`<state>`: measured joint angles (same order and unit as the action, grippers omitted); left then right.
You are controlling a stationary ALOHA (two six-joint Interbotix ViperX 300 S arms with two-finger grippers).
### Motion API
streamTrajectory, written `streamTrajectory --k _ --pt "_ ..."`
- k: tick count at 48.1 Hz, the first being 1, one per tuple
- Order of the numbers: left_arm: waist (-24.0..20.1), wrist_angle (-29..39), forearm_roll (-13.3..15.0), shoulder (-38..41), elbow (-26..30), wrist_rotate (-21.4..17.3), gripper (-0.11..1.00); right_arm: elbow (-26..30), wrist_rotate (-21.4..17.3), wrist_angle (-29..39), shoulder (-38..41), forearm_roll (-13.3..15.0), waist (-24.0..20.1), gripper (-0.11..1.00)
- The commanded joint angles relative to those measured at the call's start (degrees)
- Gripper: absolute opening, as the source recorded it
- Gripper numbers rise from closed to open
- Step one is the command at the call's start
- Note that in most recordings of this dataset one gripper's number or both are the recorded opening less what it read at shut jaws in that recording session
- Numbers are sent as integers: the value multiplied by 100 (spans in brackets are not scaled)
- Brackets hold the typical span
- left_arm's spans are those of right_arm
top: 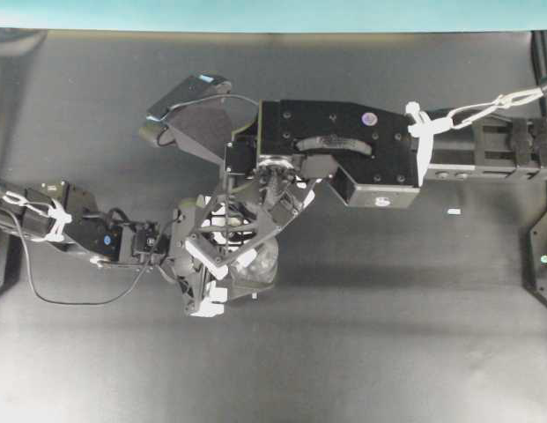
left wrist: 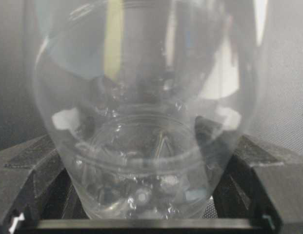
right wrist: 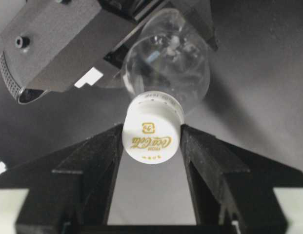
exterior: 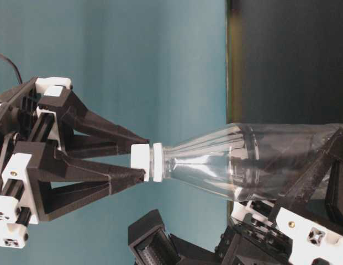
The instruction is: Open the bottle cap by holding the bottle with the left arm and twisting the cap with the right arm.
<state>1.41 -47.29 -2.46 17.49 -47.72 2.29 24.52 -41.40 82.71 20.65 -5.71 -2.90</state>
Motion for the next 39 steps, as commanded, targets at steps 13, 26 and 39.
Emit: streamTrajectory --k 13,26,39 --pt "9 -18 -18 -35 26 9 82 44 721 62 -18 0 26 39" --pt "9 -18 -18 -26 26 18 82 70 2997 88 -18 -26 35 39" --pt "0 -18 -18 -26 26 18 82 123 4597 79 -9 -79 44 39"
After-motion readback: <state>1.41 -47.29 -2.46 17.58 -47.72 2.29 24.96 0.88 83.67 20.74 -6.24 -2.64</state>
